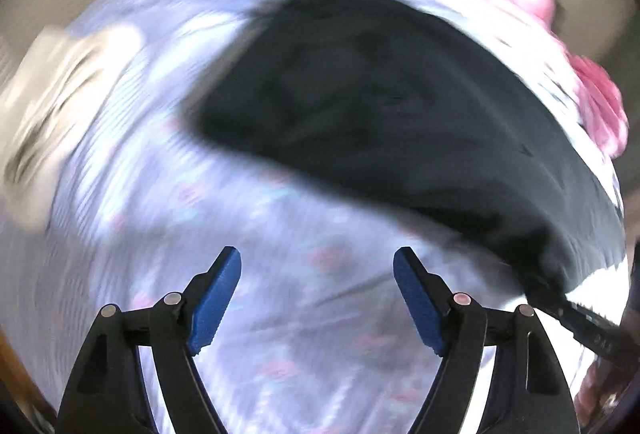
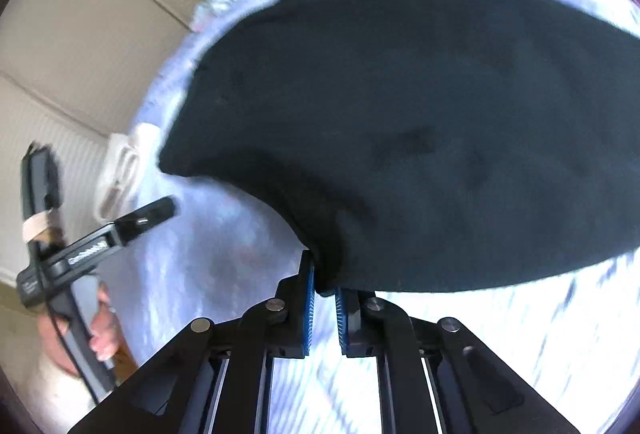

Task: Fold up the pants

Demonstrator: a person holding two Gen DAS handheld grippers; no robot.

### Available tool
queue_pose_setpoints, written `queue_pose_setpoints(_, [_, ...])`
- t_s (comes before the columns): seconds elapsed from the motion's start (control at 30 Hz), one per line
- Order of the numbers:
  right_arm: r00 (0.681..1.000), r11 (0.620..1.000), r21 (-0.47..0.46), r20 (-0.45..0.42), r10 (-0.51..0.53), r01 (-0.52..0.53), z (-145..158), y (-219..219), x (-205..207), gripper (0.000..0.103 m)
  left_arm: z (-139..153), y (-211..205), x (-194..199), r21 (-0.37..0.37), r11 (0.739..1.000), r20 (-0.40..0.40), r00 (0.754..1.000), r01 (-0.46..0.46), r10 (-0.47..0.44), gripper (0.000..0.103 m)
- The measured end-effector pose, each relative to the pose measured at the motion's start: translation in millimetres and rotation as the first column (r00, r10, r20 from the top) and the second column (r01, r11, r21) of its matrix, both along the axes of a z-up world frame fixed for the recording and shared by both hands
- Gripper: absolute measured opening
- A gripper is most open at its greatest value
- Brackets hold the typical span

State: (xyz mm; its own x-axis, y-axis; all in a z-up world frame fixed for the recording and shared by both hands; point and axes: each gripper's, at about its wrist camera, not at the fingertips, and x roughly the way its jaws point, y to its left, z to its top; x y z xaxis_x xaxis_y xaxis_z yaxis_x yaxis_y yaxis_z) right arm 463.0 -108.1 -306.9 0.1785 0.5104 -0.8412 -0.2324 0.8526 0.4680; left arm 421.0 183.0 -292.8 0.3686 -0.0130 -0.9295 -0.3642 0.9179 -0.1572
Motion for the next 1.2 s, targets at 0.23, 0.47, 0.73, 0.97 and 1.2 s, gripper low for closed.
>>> queue_pose_setpoints(0.23, [1.000,0.990,-0.144,-0.023,-0.010,0.006,-9,22,10,0.010,-5,41,24,-0.130,0.986,0.073,0.991,-0.103,0.113,0.079])
queue_pose_setpoints(0.47, [0.992,0.983,-0.165,-0.087,-0.091,0.075,-16,27,19,0.010,-29,51,61,-0.221,0.963,0.075,0.981,-0.157,0.177,0.080])
queue_pose_setpoints(0.73, [0.990,0.973,-0.224,-0.117,-0.079,0.051,-20,38,15,0.011,-39,49,77,-0.084,0.975,0.036,0.977,-0.207,0.210,0.070])
queue_pose_setpoints(0.97, [0.991,0.973,-0.231,-0.126,-0.049,0.019,-25,42,18,0.015,-34,42,78,-0.004,0.991,0.000,0.991,-0.134,0.134,0.072])
queue_pose_setpoints(1.2, [0.996,0.975,-0.208,-0.002,-0.087,0.085,21,13,-17,0.050,34,4,34,0.263,0.964,0.043,0.997,0.046,-0.060,0.074])
